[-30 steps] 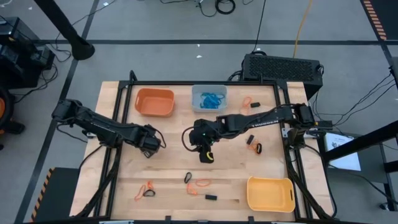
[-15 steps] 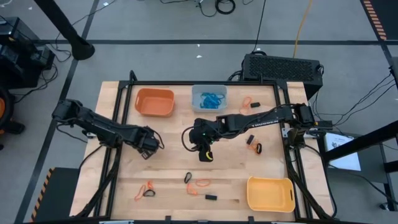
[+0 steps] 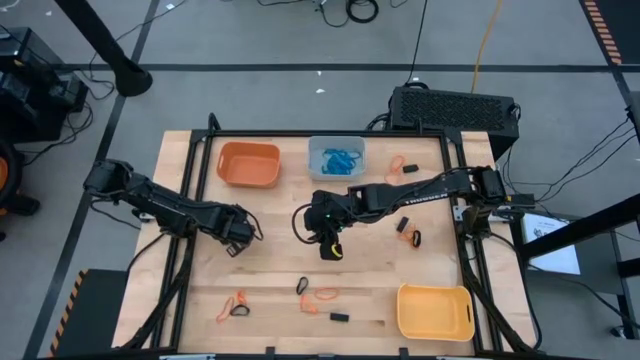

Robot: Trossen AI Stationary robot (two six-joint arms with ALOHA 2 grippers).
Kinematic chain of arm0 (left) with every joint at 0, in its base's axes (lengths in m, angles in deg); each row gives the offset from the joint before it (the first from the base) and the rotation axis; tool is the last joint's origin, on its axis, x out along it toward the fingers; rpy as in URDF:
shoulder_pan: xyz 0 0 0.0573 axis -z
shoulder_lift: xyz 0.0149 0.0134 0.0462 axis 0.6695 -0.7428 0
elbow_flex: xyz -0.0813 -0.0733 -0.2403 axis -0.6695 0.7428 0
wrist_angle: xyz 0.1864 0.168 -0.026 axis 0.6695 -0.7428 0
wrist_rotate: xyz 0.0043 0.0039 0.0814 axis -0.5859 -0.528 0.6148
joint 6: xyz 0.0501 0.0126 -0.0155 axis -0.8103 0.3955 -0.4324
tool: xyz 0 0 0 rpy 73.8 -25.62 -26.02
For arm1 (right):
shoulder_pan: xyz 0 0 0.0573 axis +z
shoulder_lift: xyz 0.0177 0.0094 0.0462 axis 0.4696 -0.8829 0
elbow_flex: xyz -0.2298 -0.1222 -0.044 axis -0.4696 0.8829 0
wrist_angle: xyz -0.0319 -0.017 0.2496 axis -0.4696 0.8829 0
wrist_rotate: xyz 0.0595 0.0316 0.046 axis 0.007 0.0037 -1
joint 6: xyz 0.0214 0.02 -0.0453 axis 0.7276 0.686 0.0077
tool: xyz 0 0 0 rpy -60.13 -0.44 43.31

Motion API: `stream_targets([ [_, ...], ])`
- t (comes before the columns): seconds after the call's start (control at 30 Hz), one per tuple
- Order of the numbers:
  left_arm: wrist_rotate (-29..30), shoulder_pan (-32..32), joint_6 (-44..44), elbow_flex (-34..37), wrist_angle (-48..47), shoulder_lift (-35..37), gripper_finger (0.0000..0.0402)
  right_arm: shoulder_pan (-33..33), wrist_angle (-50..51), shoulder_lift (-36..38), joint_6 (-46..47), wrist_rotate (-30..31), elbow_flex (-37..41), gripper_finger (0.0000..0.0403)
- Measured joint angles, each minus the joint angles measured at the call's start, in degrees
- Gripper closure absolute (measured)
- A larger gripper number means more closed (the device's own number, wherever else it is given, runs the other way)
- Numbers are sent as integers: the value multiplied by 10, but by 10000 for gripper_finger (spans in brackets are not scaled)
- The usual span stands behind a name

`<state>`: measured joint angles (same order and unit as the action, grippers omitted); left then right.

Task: Sort rubber bands into baskets
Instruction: Put the blue rubberband into the gray bin

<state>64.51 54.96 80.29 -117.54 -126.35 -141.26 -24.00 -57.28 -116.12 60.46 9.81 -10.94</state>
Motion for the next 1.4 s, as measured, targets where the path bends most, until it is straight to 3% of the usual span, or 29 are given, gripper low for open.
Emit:
stream_targets([
  [0.13, 14, 0, -13, -26, -23, 4, 392, 0, -6, 0, -3, 0, 0, 287],
  [0.37, 58, 0, -19, -99, -111, 23, 387, 0, -10, 0, -3, 0, 0, 287],
  [0.6, 41, 0, -36, -118, -91, 35, 387, 0, -10, 0, -3, 0, 0, 287],
  [1.1, 34, 0, -49, -118, -89, 12, 318, 0, -62, -1, -7, -1, 55, 287],
  [1.4, 35, 0, -50, -118, -83, -2, 313, 0, -90, -1, -1, -4, 63, 287],
])
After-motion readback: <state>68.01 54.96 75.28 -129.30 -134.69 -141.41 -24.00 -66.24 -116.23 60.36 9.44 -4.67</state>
